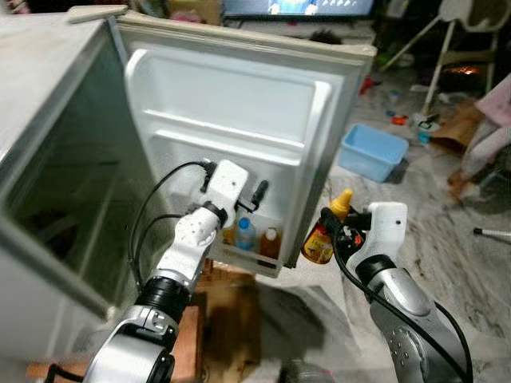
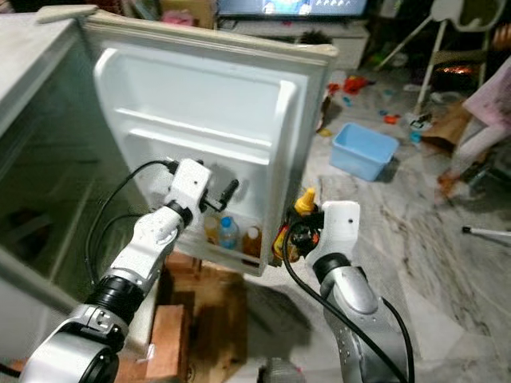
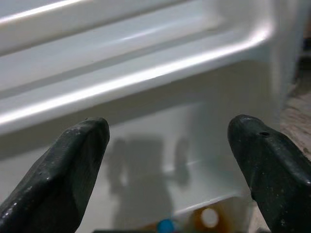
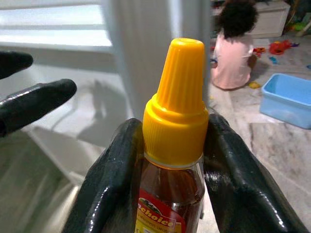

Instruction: Restocking fridge

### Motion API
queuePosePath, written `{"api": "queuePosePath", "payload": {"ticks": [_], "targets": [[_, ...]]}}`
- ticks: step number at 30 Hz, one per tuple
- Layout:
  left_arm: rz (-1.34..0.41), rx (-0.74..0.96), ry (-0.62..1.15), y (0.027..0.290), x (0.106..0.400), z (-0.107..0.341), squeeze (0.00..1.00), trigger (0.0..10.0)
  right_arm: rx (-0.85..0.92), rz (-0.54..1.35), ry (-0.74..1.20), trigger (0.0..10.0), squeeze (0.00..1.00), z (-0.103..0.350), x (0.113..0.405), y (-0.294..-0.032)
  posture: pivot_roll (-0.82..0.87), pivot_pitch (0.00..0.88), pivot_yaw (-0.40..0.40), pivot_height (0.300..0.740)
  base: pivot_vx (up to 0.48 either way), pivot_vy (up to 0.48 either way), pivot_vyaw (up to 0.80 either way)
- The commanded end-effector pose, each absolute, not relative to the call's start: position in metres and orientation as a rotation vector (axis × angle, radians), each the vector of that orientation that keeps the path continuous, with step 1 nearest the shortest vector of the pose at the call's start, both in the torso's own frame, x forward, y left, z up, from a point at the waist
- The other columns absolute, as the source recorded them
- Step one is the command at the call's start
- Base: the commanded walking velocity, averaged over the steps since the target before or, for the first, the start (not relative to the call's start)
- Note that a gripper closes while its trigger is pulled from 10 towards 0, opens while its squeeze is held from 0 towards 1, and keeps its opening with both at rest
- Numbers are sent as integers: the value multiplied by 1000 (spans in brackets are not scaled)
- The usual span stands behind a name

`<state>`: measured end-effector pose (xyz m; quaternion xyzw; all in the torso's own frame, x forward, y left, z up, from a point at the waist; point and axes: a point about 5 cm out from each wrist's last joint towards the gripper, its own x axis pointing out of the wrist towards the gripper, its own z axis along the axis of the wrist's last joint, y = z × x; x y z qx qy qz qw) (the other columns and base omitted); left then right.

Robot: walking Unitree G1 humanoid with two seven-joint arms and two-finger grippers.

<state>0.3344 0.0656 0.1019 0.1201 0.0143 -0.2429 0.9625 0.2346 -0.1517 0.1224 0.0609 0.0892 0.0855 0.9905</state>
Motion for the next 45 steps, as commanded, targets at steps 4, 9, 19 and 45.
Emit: {"api": "queuePosePath", "payload": {"ticks": [4, 9, 19, 45], "targets": [[-478, 270, 43, 66, 335, 101, 0, 10000, 109, 150, 145, 10000, 0, 129, 235, -156, -44, 0, -4, 740, 453, 0, 0], [-452, 283, 62, 69, 334, 97, 0, 10000, 108, 135, 147, 10000, 0, 129, 238, -159, -42, 0, -3, 740, 328, -343, 0], [-414, 305, 91, 74, 329, 90, 0, 10000, 93, 120, 135, 10000, 0, 131, 246, -163, -33, 0, -9, 740, 56, -438, 0], [-231, 268, 125, 97, 329, 89, 0, 10000, 70, 219, 113, 10000, 0, 134, 251, -154, -28, 0, -8, 740, 0, -313, 597]]}}
